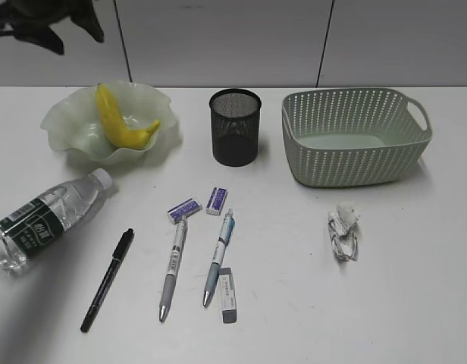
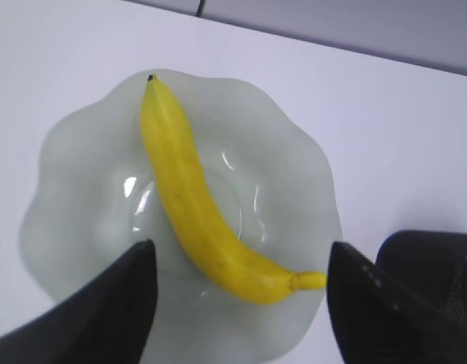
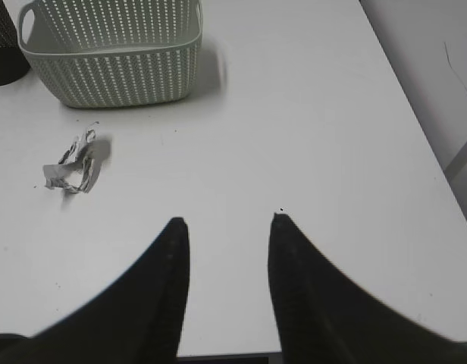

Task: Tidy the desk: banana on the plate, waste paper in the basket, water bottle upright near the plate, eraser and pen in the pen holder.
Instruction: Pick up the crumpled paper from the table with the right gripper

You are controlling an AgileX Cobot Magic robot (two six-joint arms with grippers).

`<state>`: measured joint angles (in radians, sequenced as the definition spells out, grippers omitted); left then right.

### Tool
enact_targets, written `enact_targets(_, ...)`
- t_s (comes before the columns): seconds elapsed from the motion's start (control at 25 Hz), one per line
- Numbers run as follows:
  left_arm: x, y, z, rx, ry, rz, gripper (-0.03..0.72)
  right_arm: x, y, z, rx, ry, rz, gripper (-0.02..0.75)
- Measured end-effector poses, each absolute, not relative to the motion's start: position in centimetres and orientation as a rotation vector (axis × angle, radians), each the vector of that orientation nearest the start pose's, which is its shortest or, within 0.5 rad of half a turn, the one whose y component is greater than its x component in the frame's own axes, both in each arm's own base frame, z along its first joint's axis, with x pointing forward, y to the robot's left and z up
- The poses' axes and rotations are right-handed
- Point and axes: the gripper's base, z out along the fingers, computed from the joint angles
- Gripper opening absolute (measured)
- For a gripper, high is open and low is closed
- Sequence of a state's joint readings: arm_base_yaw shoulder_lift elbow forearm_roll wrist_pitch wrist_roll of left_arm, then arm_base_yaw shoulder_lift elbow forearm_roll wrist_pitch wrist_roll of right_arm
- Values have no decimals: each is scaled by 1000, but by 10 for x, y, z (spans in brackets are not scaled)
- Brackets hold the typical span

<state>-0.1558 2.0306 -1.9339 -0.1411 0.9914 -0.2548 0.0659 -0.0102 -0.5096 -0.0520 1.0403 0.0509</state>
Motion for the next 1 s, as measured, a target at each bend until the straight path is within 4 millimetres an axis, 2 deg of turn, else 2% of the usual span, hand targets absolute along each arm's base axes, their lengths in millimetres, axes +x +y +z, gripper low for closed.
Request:
enact_targets(0.12,422,-72,349,-113,2575,-233,501,-7,-5,282,-13,2003,13,294)
enact_targets(0.28,370,-57,414,-90,2492,-139,463,-7,-5,282,-13,2003,13,294)
enact_targets(0.36,338,-49,448,-82,2404,-120,433,-7,-5,282,-13,2003,13,294)
enact_targets(0.52,263,-35,485,-81,2289,-110,393,-7,-4,282,-13,2003,17,294)
enact_targets(0.64,204,-26,485,-82,2258,-114,383,-7,-3,282,-14,2004,36,294)
enact_targets(0.76,147,-17,462,-82,2264,-113,380,-7,0,282,-15,2005,75,294)
enact_targets(0.8,123,-13,452,-81,2240,-117,381,-7,0,282,-15,2005,82,294)
enact_targets(0.92,81,-6,414,-76,2189,-111,381,-7,1,282,-16,2005,94,294)
enact_targets(1.0,61,-2,384,-73,2176,-98,379,-7,1,282,-16,2005,94,294)
